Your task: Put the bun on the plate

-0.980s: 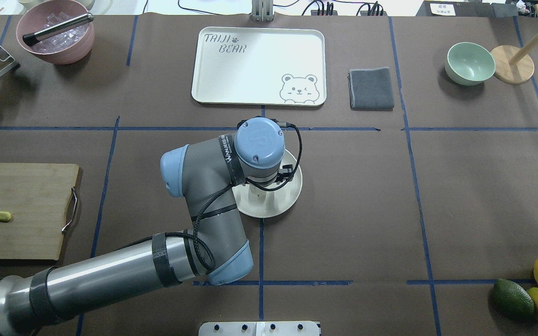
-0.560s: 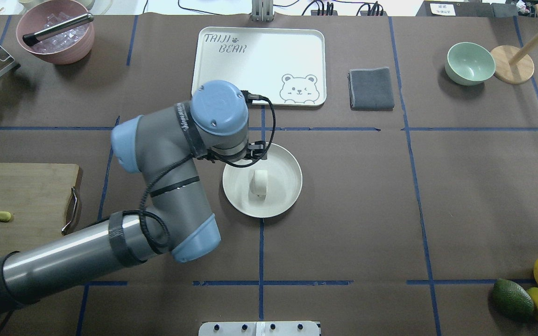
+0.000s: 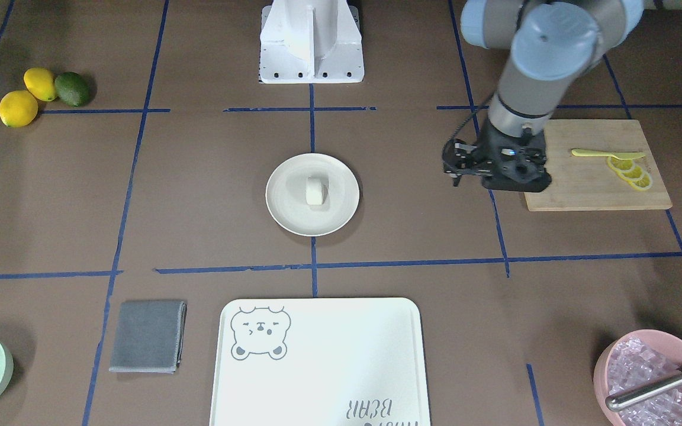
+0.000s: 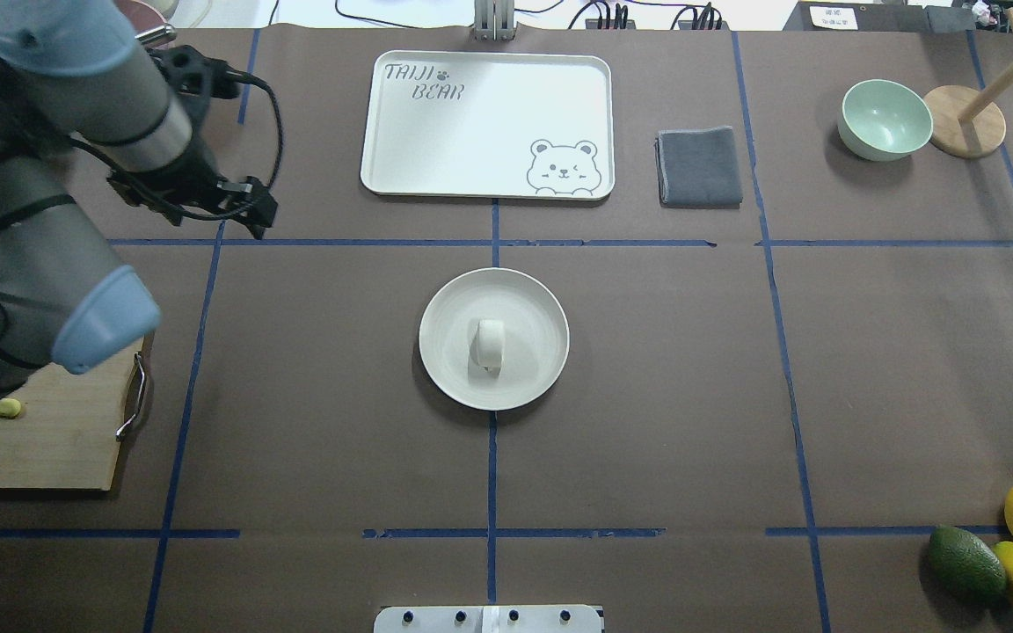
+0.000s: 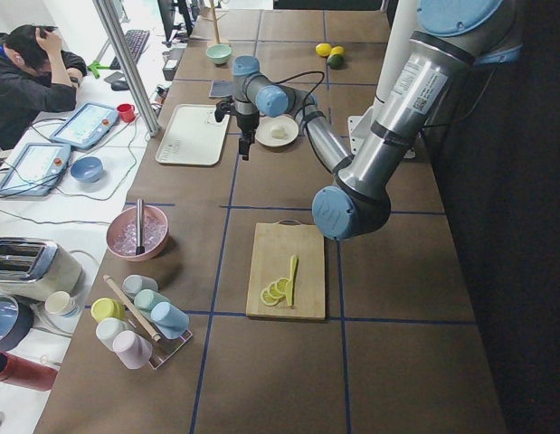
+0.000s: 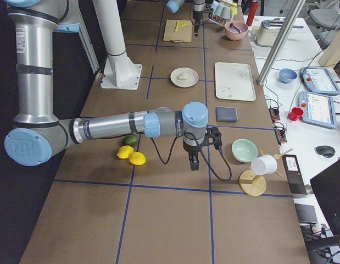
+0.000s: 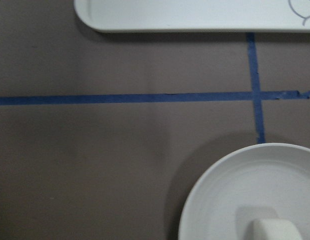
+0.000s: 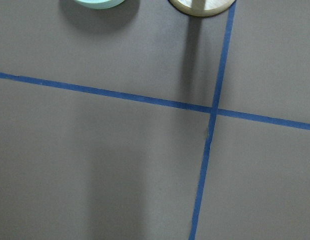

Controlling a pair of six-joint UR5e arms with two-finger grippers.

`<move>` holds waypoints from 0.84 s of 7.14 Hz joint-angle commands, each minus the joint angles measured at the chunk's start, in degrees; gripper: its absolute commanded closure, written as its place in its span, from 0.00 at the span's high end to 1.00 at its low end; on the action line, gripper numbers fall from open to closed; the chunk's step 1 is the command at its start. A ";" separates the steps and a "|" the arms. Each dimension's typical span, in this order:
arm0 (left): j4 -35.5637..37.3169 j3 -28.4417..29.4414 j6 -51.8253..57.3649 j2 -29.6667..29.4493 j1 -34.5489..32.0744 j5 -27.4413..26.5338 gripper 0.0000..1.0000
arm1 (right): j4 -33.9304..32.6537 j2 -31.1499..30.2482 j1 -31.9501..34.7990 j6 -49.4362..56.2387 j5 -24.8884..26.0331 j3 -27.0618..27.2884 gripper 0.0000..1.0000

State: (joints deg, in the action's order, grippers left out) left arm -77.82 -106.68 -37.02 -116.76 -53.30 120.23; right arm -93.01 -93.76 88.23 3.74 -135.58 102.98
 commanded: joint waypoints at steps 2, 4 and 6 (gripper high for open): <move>-0.05 2.34 25.43 12.14 -18.62 7.89 1.00 | 0.11 -3.70 2.12 2.06 0.23 -0.94 1.00; -0.75 12.14 41.76 15.85 -29.53 13.95 1.00 | 0.11 -4.06 2.21 1.97 0.49 -1.11 1.00; -1.19 18.52 48.36 18.04 -36.33 14.24 1.00 | 0.11 -3.97 2.30 1.80 0.40 -0.94 1.00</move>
State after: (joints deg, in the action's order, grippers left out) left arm -78.68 -91.47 7.57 -100.49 -85.73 133.96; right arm -92.90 -97.76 90.47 5.68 -135.13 101.96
